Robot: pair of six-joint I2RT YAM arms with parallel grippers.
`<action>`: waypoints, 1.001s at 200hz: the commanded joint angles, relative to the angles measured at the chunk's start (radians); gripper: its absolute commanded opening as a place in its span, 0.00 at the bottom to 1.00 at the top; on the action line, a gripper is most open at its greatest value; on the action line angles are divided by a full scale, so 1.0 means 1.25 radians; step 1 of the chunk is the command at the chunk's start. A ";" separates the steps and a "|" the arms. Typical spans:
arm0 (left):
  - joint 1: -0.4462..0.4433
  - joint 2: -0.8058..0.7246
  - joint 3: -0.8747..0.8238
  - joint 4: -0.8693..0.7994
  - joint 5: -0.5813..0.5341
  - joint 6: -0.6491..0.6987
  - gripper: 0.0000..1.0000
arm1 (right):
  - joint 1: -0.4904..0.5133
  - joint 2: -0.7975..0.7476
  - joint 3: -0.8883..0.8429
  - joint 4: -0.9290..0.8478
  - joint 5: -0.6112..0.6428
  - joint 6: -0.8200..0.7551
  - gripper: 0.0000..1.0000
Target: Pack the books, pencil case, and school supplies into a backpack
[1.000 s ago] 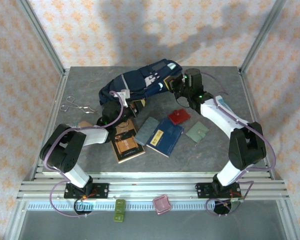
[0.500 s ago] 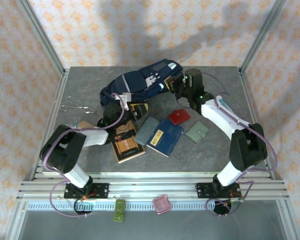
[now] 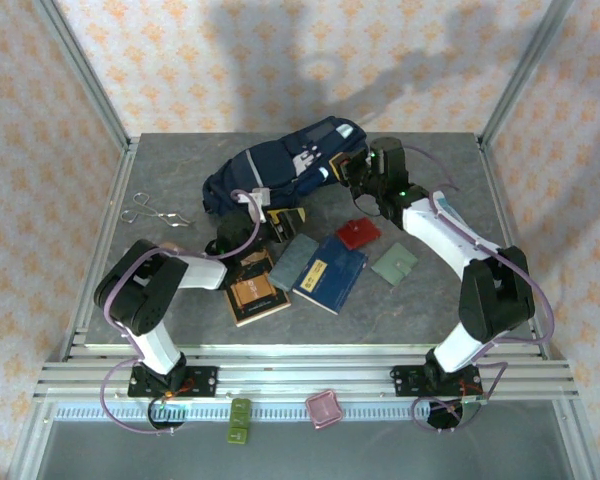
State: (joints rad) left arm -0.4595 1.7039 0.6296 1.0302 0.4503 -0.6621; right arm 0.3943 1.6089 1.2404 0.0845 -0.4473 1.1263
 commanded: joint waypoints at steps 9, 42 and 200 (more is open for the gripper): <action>-0.023 -0.043 -0.052 0.058 -0.048 -0.021 0.67 | 0.008 -0.042 0.067 0.078 0.012 0.016 0.00; -0.037 -0.021 -0.097 0.140 -0.054 -0.072 0.68 | 0.010 -0.038 0.069 0.081 0.011 0.018 0.00; 0.077 -0.006 0.038 0.116 0.145 -0.052 0.61 | 0.017 -0.064 0.029 0.094 -0.005 0.022 0.00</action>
State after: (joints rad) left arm -0.3767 1.7428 0.6769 1.1191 0.5419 -0.7185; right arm 0.4118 1.5883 1.2671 0.0948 -0.4458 1.1522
